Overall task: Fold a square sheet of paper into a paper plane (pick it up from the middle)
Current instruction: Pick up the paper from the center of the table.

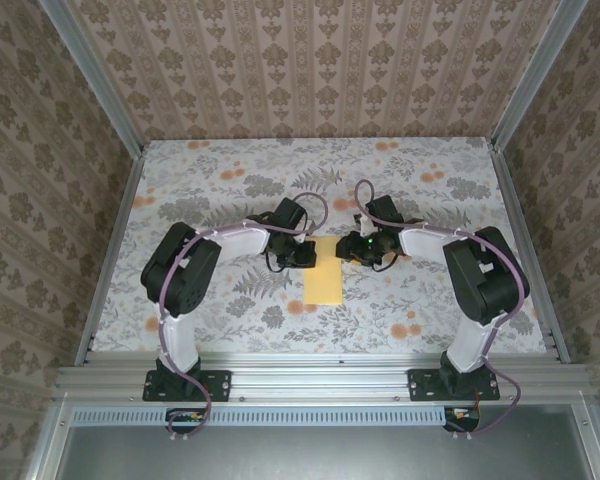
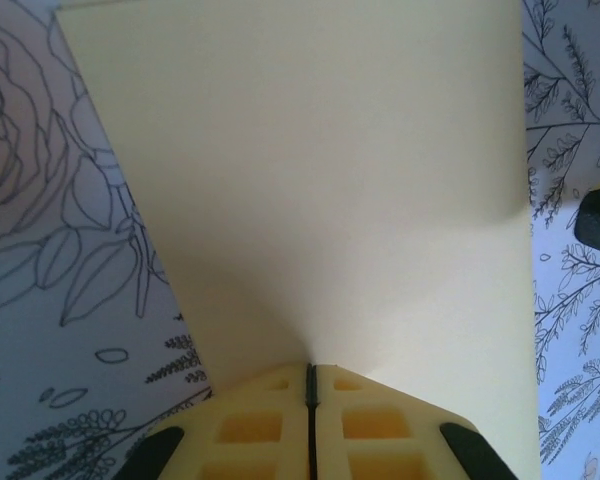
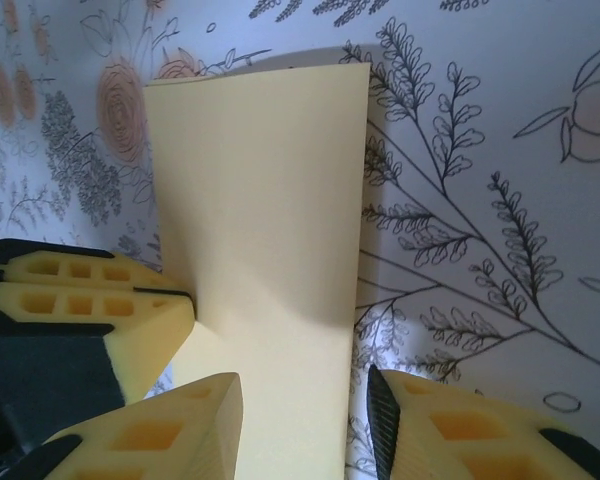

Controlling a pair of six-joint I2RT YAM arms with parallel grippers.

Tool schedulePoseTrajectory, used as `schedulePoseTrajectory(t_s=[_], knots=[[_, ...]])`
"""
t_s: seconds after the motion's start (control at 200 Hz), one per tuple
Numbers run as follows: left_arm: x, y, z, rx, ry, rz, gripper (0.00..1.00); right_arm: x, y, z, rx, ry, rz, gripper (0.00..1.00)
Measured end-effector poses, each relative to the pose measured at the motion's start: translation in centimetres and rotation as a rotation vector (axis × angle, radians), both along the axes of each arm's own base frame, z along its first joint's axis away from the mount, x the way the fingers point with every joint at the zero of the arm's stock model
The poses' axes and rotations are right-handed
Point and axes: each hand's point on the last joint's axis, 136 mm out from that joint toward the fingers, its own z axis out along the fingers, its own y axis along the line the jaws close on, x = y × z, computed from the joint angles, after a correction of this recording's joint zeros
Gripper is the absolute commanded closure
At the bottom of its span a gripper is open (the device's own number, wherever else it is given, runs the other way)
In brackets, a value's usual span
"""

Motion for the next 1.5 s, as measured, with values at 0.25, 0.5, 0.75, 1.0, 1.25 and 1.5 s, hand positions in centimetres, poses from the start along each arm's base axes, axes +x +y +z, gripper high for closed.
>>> schedulePoseTrajectory(t_s=[0.25, 0.5, 0.75, 1.0, 1.25, 1.5], knots=[[0.1, 0.0, -0.1, 0.008, -0.014, -0.014, 0.93, 0.3, 0.1, -1.0, -0.009, 0.022, 0.0, 0.57], [0.1, 0.0, -0.1, 0.012, -0.019, -0.024, 0.93, 0.7, 0.8, -1.0, -0.002, 0.024, 0.013, 0.57], [0.1, 0.0, -0.1, 0.013, -0.022, -0.03, 0.93, 0.1, 2.2, -0.7, 0.019, 0.026, 0.053, 0.57], [0.1, 0.0, -0.1, 0.012, -0.022, -0.03, 0.93, -0.7, 2.8, -0.3, 0.078, 0.038, 0.062, 0.6], [0.1, -0.1, -0.1, -0.006, -0.017, -0.032, 0.91, -0.4, 3.3, 0.3, 0.151, 0.035, 0.047, 0.7], [0.0, -0.1, 0.2, -0.017, -0.009, -0.035, 0.83, 0.1, 3.9, 0.8, 0.195, 0.018, 0.048, 0.86]])
